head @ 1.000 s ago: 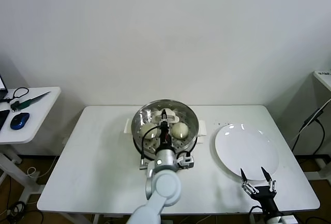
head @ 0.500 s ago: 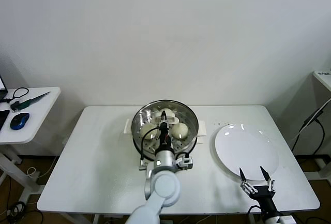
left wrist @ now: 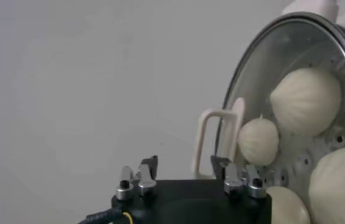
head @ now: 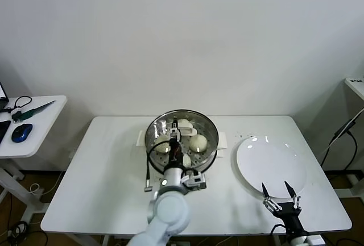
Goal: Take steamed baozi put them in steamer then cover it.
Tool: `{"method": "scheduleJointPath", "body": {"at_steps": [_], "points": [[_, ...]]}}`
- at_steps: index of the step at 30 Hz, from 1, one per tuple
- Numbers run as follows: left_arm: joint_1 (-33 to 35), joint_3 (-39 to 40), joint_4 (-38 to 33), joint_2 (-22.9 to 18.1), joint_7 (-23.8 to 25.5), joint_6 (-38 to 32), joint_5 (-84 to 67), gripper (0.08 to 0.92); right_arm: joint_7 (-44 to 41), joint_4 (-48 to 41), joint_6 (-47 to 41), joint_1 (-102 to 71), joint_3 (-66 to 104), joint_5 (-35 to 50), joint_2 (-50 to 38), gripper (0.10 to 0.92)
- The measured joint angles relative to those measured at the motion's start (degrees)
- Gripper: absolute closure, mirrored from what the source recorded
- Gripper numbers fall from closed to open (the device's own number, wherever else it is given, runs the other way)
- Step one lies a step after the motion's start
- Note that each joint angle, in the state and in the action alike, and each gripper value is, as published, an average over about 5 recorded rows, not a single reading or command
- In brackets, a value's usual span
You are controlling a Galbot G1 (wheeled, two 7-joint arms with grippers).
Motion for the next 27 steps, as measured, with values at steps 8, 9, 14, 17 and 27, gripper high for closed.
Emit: {"method": "scheduleJointPath", "body": {"at_steps": [8, 9, 14, 17, 27], "points": [[7.0, -5.5, -8.7, 4.8, -7.8, -6.5, -17.9, 0.197, 1.6, 0.2, 1.5, 0.3, -0.8, 0.5, -1.0, 0.203], [8.1, -6.8, -9.6, 5.1, -9.2, -8.0, -21.3, 0.187, 1.8, 0.2, 1.8, 0.4, -0.9, 0.5, -1.0, 0.203], [13.5, -15.2, -12.6, 5.8, -15.4, -16.5, -39.0, 0.178, 2.9, -0.2, 3.3, 1.1, -1.3, 0.4, -0.5, 0.203], [16.4, -21.1, -13.0, 6.4, -17.5, -21.9, -49.8, 0.177, 3.4, -0.7, 4.3, 1.5, -1.3, 0.5, -0.1, 0.203], [22.2, -33.3, -6.8, 9.2, -18.1, -35.1, -79.7, 0.177, 4.0, -3.4, 7.9, 2.8, -2.5, 2.1, 0.1, 0.203]]}}
